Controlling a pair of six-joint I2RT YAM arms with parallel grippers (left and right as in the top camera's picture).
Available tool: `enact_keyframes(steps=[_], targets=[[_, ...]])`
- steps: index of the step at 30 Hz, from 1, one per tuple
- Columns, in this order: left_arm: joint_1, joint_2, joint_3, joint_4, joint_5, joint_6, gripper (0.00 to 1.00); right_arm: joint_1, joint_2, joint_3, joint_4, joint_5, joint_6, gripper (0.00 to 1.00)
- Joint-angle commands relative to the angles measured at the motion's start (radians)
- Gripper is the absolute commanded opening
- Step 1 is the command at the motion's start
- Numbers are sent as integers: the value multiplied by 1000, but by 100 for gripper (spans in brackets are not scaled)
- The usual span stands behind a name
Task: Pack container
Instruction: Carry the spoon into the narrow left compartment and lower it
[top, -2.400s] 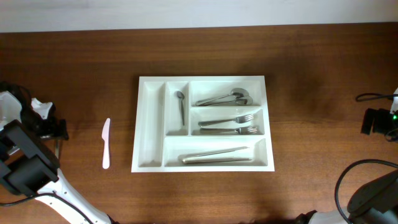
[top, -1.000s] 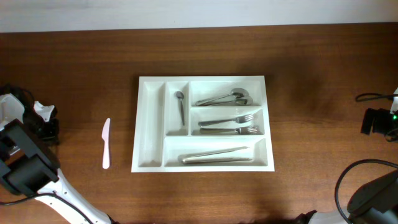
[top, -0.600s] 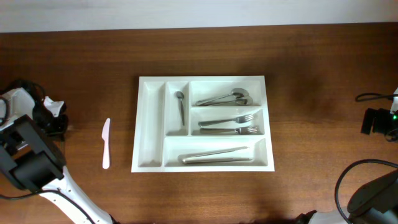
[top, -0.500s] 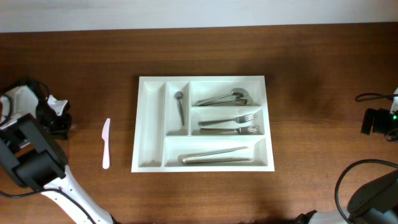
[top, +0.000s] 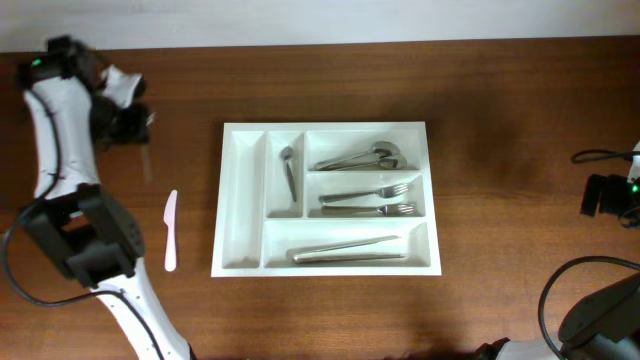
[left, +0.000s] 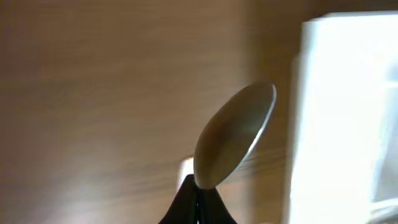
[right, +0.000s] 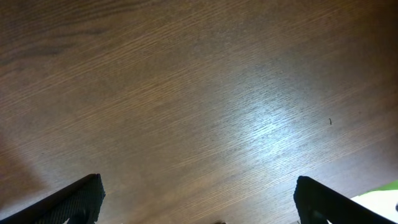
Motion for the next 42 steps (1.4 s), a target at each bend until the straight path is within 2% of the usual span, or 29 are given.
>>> enact_keyframes(steps=[1, 5, 11, 18, 23, 30, 36, 40, 42], targets=[[-93, 3, 47, -23, 164, -73, 2, 2, -22, -2, 3, -2, -6, 99], [-212, 3, 50, -27, 218, -145, 2, 2, -22, -2, 3, -2, -6, 99], [-381, 3, 50, -32, 217, -276, 2, 2, -22, -2, 3, -2, -6, 99], [-505, 4, 43, -42, 50, -407, 2, 2, -22, -2, 3, -2, -6, 99], [-528, 5, 23, -45, 17, -457, 2, 2, -22, -2, 3, -2, -6, 99], [-525, 5, -61, -38, 17, -458, 2, 2, -22, -2, 3, -2, -6, 99], [-525, 5, -141, 29, 17, -457, 2, 2, -22, -2, 3, -2, -6, 99], [-525, 5, -152, 60, 16, -457, 4, 2, -22, -2, 3, -2, -6, 99], [-525, 5, -152, 71, 16, -457, 10, 2, -22, -2, 3, -2, -6, 99]])
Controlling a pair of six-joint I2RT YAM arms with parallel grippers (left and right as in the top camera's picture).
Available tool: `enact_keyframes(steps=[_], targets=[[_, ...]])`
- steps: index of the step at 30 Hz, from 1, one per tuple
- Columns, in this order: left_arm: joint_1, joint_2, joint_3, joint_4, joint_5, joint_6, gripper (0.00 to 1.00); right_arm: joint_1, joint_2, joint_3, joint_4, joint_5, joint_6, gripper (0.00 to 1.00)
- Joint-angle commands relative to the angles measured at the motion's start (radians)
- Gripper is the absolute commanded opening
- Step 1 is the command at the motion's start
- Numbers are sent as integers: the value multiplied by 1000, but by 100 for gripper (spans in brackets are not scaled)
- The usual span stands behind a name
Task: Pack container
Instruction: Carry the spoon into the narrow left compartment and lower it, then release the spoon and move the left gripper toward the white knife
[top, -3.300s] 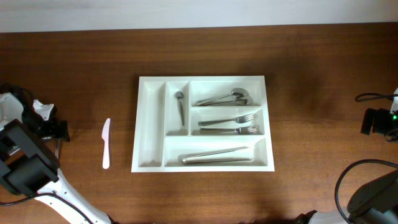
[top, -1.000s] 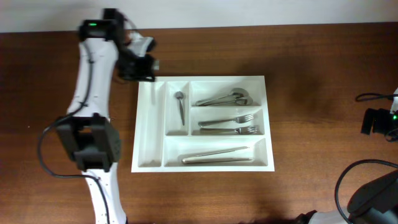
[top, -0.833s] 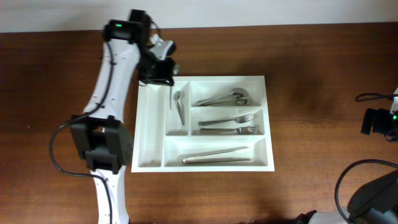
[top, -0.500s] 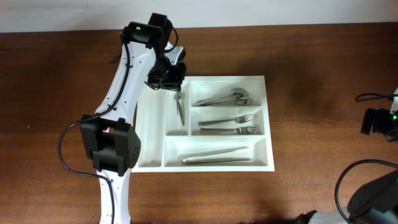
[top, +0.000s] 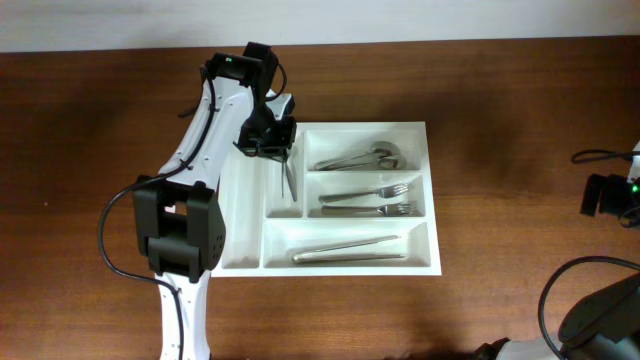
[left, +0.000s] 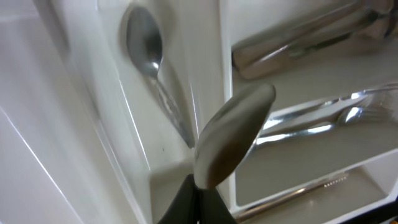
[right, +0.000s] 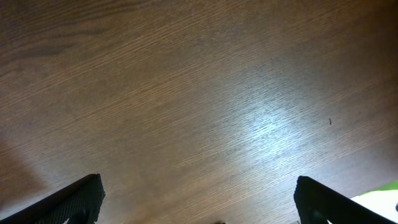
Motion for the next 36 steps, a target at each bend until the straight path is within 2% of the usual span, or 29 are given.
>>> enact_keyframes(steps=[1, 8, 15, 19, 22, 24, 28, 32, 36], targets=[[3, 5, -10, 11, -7, -8, 16, 2, -22, -2, 3, -2, -5, 99], [3, 5, -10, 23, -7, -8, 26, 2, -22, -2, 3, -2, -5, 99], [19, 5, 35, 24, -7, -3, 28, 2, -22, -2, 3, -2, -5, 99], [61, 5, 131, -26, -7, 44, 40, 2, -22, -2, 3, -2, -5, 99], [108, 5, 211, -95, -11, 137, 49, 2, -22, -2, 3, -2, -5, 99], [143, 5, 255, -158, -63, 167, 54, 2, -22, -2, 3, -2, -5, 99], [215, 5, 283, -256, -204, 170, 57, 2, -22, -2, 3, -2, -5, 99], [277, 5, 281, -306, -217, 201, 59, 2, -22, -2, 3, -2, -5, 99], [321, 5, 280, -306, -213, 208, 69, 2, -22, -2, 3, -2, -5, 99]])
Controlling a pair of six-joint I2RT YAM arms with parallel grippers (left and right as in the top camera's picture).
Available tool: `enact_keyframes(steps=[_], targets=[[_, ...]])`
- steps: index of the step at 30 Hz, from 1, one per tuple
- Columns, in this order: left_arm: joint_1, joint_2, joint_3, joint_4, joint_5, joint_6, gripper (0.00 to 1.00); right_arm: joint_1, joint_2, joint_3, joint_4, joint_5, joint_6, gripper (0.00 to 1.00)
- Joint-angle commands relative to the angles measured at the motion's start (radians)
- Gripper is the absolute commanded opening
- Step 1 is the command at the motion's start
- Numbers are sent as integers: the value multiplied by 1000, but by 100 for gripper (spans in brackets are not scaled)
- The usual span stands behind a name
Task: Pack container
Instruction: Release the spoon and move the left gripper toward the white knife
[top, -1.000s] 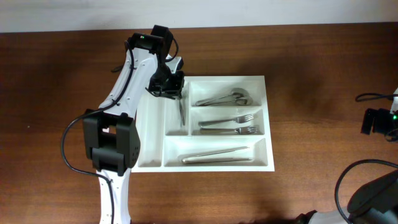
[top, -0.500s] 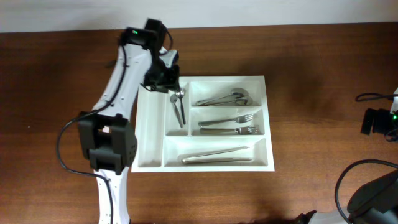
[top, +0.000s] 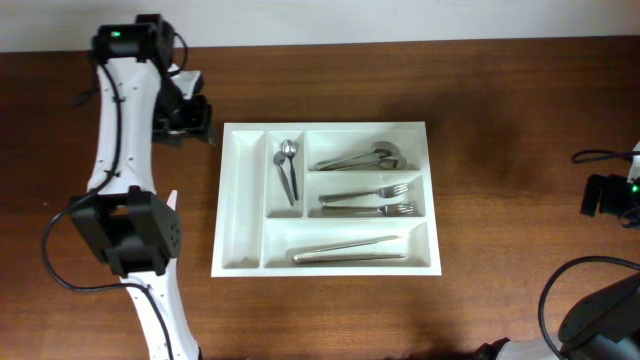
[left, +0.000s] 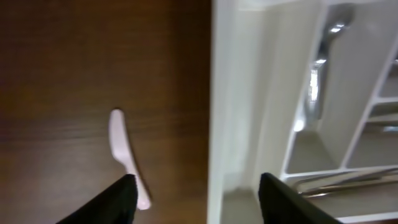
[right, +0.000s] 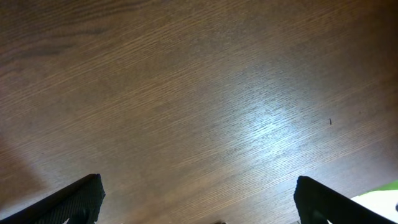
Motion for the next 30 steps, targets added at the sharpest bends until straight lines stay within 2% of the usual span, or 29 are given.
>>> enact_keyframes(steps=[1, 7, 12, 16, 17, 19, 25, 30], targets=[[27, 3, 9, -3, -21, 30, 71, 2, -22, -2, 3, -2, -6, 99], [76, -67, -36, -3, 39, 29, 74, 2, -22, -2, 3, -2, -6, 99], [124, -294, -215, -3, -60, 29, 74, 2, -22, -2, 3, -2, -6, 99], [185, -472, -381, 10, -23, 10, 74, 2, -22, -2, 3, -2, -6, 99], [202, -508, -421, 27, -12, 10, 79, 2, -22, -2, 3, -2, -6, 99], [230, -561, -494, 69, -10, -7, 99, 2, -22, -2, 3, -2, -6, 99], [263, -601, -724, 169, -6, -12, 99, 2, -22, -2, 3, -2, -6, 99], [263, -601, -956, 342, -10, 2, 99, 2, -22, -2, 3, -2, -6, 99]])
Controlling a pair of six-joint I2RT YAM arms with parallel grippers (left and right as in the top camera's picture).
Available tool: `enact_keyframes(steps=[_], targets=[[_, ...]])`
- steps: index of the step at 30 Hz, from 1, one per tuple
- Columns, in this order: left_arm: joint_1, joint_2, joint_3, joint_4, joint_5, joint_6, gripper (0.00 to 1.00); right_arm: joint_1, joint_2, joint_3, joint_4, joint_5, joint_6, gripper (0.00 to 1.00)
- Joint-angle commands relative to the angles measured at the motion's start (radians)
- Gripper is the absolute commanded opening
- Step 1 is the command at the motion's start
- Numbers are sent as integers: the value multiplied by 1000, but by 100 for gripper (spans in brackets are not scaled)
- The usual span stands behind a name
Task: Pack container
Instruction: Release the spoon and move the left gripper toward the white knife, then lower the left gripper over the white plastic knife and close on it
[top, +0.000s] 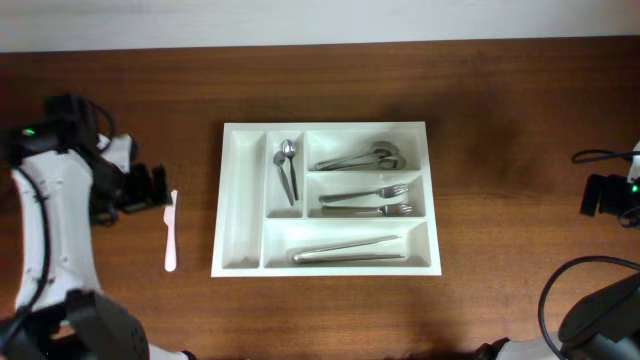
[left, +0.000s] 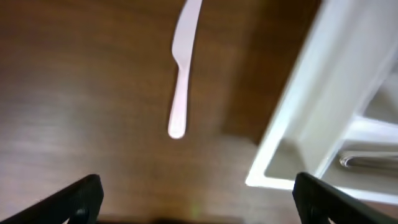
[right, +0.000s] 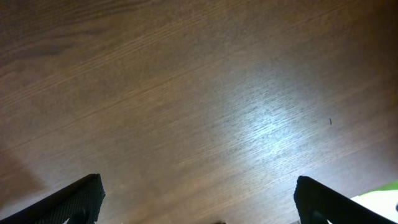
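Observation:
A white cutlery tray (top: 243, 200) sits mid-table; its left edge shows in the left wrist view as the tray (left: 309, 112). Two small spoons (top: 288, 170) lie in its narrow second slot. Larger spoons (top: 360, 158), forks (top: 370, 202) and knives (top: 348, 250) fill the right compartments. The far-left long slot is bare. A pale plastic knife (top: 170, 232) lies on the wood left of the tray, also seen as the knife (left: 182, 74). My left gripper (top: 156, 188) is open and holds nothing, just by the knife's upper end. My right gripper (right: 199, 214) is open over bare wood.
The right arm (top: 605, 193) rests at the table's far right edge, well away from the tray. My left arm (top: 55, 230) runs down the table's left side. Dark wooden tabletop (top: 520, 120) surrounds the tray.
My left gripper, still open, has gone from the tray's upper left corner down and left to the top end of the pale knife. Tray contents and right arm are unchanged.
My left gripper first held a small spoon at the table's far left, with one small spoon in the narrow slot. Then it held the spoon over that slot. Later it was open beside the tray, two spoons in the slot. Now it is by the pale knife.

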Motion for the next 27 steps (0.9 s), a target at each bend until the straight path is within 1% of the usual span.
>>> enact_keyframes(steps=[1, 4, 8, 12, 14, 18, 22, 24, 27], targets=[[3, 2, -124, 78, 6, 21, 99, 2, -22, -2, 3, -2, -6, 99], [3, 2, -193, 142, -1, 47, 99, 2, -22, -2, 3, -2, -6, 99], [3, 2, -249, 222, -2, 47, 99, 2, -22, -2, 3, -2, -6, 99], [3, 2, -323, 332, -10, 107, 99, 2, -22, -2, 3, -2, -6, 99], [3, 2, -361, 388, -56, 129, 99, 2, -22, -2, 3, -2, -6, 99], [3, 3, -431, 480, -152, 129, 99, 2, -22, -2, 3, -2, -6, 99], [3, 9, -471, 528, -151, 155, 99, 2, -22, -2, 3, -2, -6, 100], [3, 16, -476, 539, -146, 155, 99, 2, -22, -2, 3, -2, -6, 99], [3, 32, -476, 565, -115, 188, 99, 2, -22, -2, 3, -2, -6, 99]])
